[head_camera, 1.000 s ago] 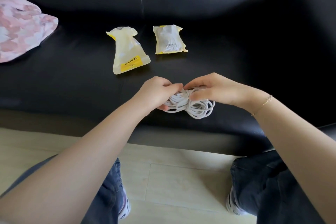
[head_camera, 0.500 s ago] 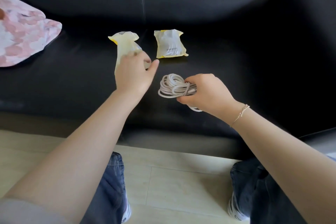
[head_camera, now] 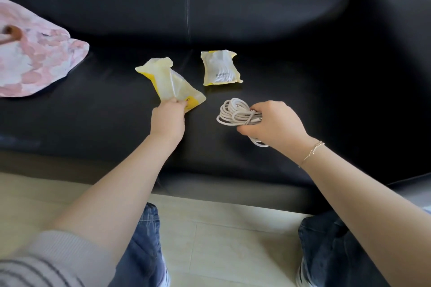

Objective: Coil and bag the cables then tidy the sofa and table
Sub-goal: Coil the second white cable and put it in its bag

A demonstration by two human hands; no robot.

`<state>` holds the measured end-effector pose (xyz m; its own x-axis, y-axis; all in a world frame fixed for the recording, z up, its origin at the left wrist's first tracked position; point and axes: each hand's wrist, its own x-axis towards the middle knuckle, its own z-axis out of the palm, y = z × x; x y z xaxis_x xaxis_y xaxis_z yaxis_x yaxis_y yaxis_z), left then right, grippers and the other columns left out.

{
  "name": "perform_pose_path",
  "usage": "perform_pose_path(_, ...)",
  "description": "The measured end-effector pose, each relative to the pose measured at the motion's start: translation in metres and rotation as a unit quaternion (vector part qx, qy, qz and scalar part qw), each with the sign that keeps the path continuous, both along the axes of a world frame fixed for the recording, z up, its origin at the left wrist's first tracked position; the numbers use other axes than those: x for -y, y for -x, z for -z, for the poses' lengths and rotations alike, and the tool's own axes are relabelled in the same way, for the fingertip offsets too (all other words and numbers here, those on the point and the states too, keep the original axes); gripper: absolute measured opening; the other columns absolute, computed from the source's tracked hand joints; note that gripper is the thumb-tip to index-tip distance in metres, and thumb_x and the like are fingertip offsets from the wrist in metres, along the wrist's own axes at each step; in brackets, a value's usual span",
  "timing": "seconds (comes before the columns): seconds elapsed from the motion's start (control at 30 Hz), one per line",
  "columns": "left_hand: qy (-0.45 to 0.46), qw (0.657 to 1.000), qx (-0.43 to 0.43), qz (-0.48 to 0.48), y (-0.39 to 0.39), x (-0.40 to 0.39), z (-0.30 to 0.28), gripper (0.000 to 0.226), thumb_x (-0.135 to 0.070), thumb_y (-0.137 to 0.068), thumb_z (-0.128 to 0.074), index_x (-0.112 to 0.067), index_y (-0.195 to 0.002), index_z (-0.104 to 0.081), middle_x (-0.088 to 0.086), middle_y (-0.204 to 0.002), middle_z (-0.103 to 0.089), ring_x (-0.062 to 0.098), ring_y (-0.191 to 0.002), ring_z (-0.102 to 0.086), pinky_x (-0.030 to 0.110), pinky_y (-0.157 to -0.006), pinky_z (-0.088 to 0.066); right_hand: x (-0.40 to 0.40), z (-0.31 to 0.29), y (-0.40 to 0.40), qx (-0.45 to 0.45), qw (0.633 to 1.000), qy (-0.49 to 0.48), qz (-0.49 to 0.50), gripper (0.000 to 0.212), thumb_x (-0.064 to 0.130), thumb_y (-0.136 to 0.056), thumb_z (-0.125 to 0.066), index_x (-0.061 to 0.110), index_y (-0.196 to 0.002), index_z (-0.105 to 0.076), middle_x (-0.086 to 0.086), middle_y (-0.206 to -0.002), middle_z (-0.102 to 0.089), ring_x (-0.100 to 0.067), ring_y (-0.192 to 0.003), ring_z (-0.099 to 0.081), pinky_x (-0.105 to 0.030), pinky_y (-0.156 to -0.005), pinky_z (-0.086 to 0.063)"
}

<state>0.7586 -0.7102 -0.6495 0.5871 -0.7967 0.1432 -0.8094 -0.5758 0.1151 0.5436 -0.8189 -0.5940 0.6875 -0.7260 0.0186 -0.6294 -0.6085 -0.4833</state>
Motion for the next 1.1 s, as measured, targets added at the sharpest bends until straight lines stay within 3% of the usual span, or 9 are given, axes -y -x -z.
perform_pose_path(0.17,0.034,0.999,-0.016,0.019,0.029,-0.014,0.000,0.019,-0.012,-0.097,-0.052,-0.005,-0.106,-0.068,0.010,-0.101,-0.064,0.030,-0.093,-0.059,0.043,-0.080,-0.050,0.002,-0.002,0.010,-0.007,1.000,-0.003,0.016,0.028,0.042,-0.073,-0.071,0.015,-0.078,-0.066,0.002,-0.073,-0.064,-0.018,-0.071,-0.061,-0.027,-0.057,-0.045)
perform_pose_path(0.37,0.034,0.982,-0.182,0.044,0.091,-0.016,-0.022,0.016,-0.020,-0.093,-0.061,-0.007,-0.090,-0.070,0.008,-0.085,-0.070,0.025,-0.080,-0.065,0.036,-0.073,-0.053,0.001,-0.004,0.032,-0.021,0.999,-0.002,0.025,0.030,0.045,-0.073,-0.071,0.016,-0.077,-0.065,0.002,-0.070,-0.063,-0.017,-0.067,-0.060,-0.026,-0.053,-0.043)
perform_pose_path(0.53,-0.015,0.983,-0.166,0.073,0.095,-0.012,-0.029,0.020,-0.017,-0.094,-0.056,-0.005,-0.083,-0.068,0.013,-0.079,-0.069,0.027,-0.072,-0.063,0.034,-0.062,-0.048,0.002,-0.007,0.049,-0.020,0.999,-0.021,0.043,0.027,0.042,-0.073,-0.072,0.017,-0.075,-0.064,0.004,-0.068,-0.061,-0.016,-0.065,-0.058,-0.026,-0.052,-0.039)
perform_pose_path(0.67,0.011,0.971,-0.234,0.050,0.075,-0.010,-0.025,0.020,-0.015,-0.094,-0.057,-0.005,-0.084,-0.072,0.011,-0.079,-0.070,0.026,-0.078,-0.065,0.038,-0.073,-0.053,0.002,-0.003,0.056,-0.029,0.997,-0.037,0.054,0.027,0.042,-0.073,-0.073,0.016,-0.078,-0.067,0.002,-0.071,-0.065,-0.017,-0.070,-0.062,-0.029,-0.058,-0.047)
perform_pose_path(0.8,0.029,0.959,-0.278,0.047,0.072,-0.003,-0.020,0.023,-0.016,-0.095,-0.058,-0.003,-0.085,-0.074,0.008,-0.077,-0.072,0.023,-0.077,-0.068,0.040,-0.082,-0.055,0.002,0.004,0.053,0.013,0.990,-0.125,0.068,0.030,0.042,-0.074,-0.075,0.013,-0.081,-0.071,-0.002,-0.074,-0.068,-0.019,-0.070,-0.063,-0.031,-0.060,-0.048)
perform_pose_path(0.9,0.038,0.953,-0.298,0.039,0.071,-0.001,-0.015,0.017,-0.017,-0.094,-0.061,-0.007,-0.099,-0.073,0.005,-0.089,-0.073,0.018,-0.084,-0.068,0.035,-0.086,-0.054,0.000,0.004,0.045,0.096,0.951,-0.276,0.105,0.038,0.039,-0.077,-0.076,0.003,-0.085,-0.071,-0.008,-0.071,-0.063,-0.017,-0.065,-0.057,-0.029,-0.060,-0.044)
perform_pose_path(0.97,0.072,0.941,-0.329,0.025,0.072,-0.003,-0.013,0.017,-0.014,-0.091,-0.066,-0.011,-0.107,-0.066,0.002,-0.097,-0.071,0.015,-0.087,-0.066,0.033,-0.084,-0.054,-0.003,0.002,0.040,0.154,0.898,-0.393,0.122,0.033,0.038,-0.082,-0.071,0.006,-0.092,-0.073,-0.011,-0.084,-0.071,-0.017,-0.074,-0.065,-0.030,-0.070,-0.052)
perform_pose_path(1.03,0.102,0.940,-0.324,0.025,0.075,-0.005,-0.012,0.018,-0.009,-0.087,-0.068,-0.015,-0.102,-0.059,-0.002,-0.094,-0.066,0.013,-0.088,-0.064,0.028,-0.078,-0.053,-0.006,0.003,0.035,0.211,0.844,-0.479,0.113,0.029,0.036,-0.087,-0.065,0.012,-0.102,-0.072,-0.010,-0.098,-0.075,-0.018,-0.088,-0.071,-0.035,-0.087,-0.055)
perform_pose_path(1.1,0.100,0.948,-0.298,0.039,0.082,-0.006,-0.011,0.011,-0.007,-0.088,-0.064,-0.017,-0.092,-0.063,-0.005,-0.086,-0.065,0.015,-0.085,-0.064,0.022,-0.071,-0.051,-0.009,0.005,0.029,0.249,0.811,-0.519,0.100,0.031,0.035,-0.089,-0.063,0.012,-0.109,-0.070,-0.012,-0.103,-0.074,-0.022,-0.095,-0.070,-0.038,-0.093,-0.055)
